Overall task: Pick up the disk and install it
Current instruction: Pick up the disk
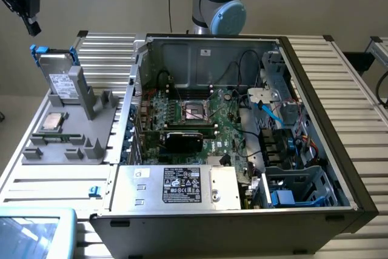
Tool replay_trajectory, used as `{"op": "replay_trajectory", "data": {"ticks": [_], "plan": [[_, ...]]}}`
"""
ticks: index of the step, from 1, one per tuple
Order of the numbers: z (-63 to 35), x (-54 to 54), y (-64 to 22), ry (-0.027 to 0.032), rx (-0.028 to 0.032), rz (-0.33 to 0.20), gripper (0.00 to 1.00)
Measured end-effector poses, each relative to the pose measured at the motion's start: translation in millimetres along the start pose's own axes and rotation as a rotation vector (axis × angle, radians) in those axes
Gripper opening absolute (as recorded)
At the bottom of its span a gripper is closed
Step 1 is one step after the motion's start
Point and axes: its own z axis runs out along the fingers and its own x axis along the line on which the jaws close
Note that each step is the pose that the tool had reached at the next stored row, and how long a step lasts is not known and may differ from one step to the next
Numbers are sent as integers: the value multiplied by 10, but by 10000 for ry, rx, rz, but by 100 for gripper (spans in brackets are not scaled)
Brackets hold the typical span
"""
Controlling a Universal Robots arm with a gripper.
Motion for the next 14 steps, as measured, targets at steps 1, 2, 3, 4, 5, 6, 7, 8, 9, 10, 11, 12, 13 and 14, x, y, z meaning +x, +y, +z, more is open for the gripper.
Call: {"op": "replay_trajectory", "data": {"ticks": [1, 2, 3, 4, 5, 6, 7, 8, 9, 10, 11, 12, 13, 14], "plan": [[0, 0, 0, -2, 3, 135, 11], [0, 0, 0, -5, 4, 269, 11], [0, 0, 0, -7, 6, 411, 11], [0, 0, 0, -9, 7, 546, 11], [0, 0, 0, -11, 9, 682, 11], [0, 0, 0, -13, 10, 831, 11], [0, 0, 0, -15, 12, 955, 11], [0, 0, 0, -19, 16, 1086, 11], [0, 0, 0, -23, 21, 1214, 11], [0, 0, 0, -27, 26, 1340, 11], [1, 0, 0, -32, 30, 1461, 11], [2, 0, 0, -35, 34, 1602, 11], [1, 0, 0, -38, 38, 1734, 11], [0, 0, 0, -39, 43, 1865, 11]]}}
